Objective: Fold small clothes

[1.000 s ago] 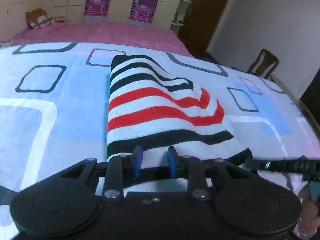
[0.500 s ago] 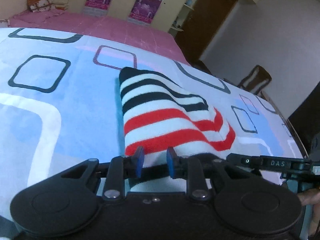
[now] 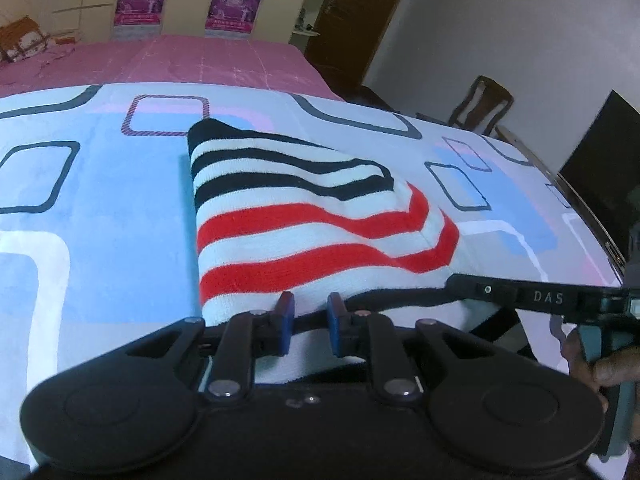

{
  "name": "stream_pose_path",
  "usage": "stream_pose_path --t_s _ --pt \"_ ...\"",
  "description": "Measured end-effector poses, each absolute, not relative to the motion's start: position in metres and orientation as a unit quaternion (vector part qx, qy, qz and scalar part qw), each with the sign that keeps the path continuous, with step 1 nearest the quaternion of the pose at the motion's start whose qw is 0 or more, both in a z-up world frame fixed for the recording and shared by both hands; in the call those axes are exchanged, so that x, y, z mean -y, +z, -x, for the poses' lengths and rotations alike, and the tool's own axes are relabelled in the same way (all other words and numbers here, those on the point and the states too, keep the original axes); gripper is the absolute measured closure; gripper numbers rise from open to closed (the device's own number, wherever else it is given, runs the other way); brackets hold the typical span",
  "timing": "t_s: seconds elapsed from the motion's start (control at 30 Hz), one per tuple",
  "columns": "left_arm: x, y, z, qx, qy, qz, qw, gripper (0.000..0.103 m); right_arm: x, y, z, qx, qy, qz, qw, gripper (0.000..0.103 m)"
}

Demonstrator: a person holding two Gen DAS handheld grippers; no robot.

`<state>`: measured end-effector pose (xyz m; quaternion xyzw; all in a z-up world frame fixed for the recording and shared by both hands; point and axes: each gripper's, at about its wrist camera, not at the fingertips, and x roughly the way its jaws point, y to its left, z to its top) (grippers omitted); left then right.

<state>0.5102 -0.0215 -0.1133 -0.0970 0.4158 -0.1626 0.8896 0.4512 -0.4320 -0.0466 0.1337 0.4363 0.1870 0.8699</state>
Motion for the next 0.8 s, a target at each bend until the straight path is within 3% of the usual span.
stream_pose_path --t_s 0.17,0.27,0.3,0.33,0.37,0.5,0.57,0.6,0.63,0.67,0.8 --pt "0.027 -0.116 -0.509 -0.413 -0.16 0.102 0.891 0.086 0.432 -0.049 -0.454 -0.44 0.179 -0.125 0.871 0.087" --pt "0.006 -0.11 -0.504 -0.404 -0.166 0.156 0.886 0.086 0.432 -0.042 -0.457 -0.447 0.187 -0.129 0.865 0.085" --pt "0.0 -0.106 -0.497 -0.394 -0.171 0.16 0.889 0.086 0.436 -0.036 -0.455 -0.444 0.185 -0.133 0.867 0.063" --pt "-0.005 -0.103 -0.488 -0.392 -0.169 0.152 0.892 0.086 0.44 -0.029 -0.45 -0.435 0.18 -0.134 0.872 0.049" --pt "-0.009 -0.101 -0.479 -0.391 -0.168 0.15 0.893 0.086 0.446 -0.022 -0.442 -0.422 0.188 -0.141 0.876 0.041" --pt "-0.014 -0.1 -0.444 -0.389 -0.157 0.14 0.897 0.086 0.464 -0.015 -0.417 -0.434 0.204 -0.182 0.858 0.042" --pt "-0.019 -0.108 -0.435 -0.402 -0.154 0.156 0.889 0.086 0.467 -0.021 -0.407 -0.454 0.209 -0.206 0.841 0.045" --pt "-0.018 -0.113 -0.435 -0.409 -0.154 0.161 0.885 0.086 0.466 -0.027 -0.402 -0.464 0.214 -0.214 0.833 0.053" --pt "-0.016 -0.118 -0.436 -0.418 -0.153 0.162 0.881 0.086 0.463 -0.033 -0.4 -0.473 0.216 -0.212 0.828 0.062" --pt "-0.015 -0.123 -0.438 -0.425 -0.153 0.163 0.877 0.086 0.456 -0.039 -0.398 -0.482 0.213 -0.199 0.826 0.087" --pt "-0.011 -0.123 -0.44 -0.432 -0.158 0.159 0.874 0.086 0.458 -0.036 -0.39 -0.47 0.202 -0.178 0.841 0.095"
